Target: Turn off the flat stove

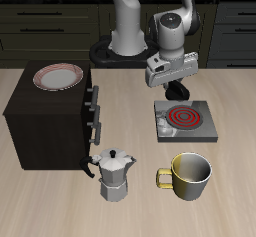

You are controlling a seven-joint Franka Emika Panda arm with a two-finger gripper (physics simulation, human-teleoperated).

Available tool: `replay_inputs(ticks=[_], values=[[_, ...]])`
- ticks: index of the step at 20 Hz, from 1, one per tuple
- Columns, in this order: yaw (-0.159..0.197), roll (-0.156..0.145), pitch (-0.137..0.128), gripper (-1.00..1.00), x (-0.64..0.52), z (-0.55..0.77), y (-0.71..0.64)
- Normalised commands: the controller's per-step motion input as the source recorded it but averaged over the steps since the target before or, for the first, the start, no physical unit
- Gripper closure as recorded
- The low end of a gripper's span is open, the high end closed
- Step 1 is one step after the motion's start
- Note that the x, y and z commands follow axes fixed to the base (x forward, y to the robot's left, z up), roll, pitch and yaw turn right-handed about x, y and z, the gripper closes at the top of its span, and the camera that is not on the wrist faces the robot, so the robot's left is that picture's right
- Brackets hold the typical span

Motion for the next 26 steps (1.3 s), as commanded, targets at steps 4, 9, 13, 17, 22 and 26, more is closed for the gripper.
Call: replay_inputs(ticks=[4,9,13,17,22,26], values=[[-0.077,-0.014,0.002,1.0,0.08,0.06,0.06],[-0.042,0.008,0.013,1.0,0.12,-0.01,0.07],[-0.037,0.002,0.002,1.0,0.1,-0.03,0.03],[-0.059,0.015,0.011,1.0,0.1,-0.01,0.11],[-0.038,0.002,0.013,1.0,0.1,-0.04,0.09],[-0.051,0.01,-0.01,1.0,0.05,0.05,0.16]])
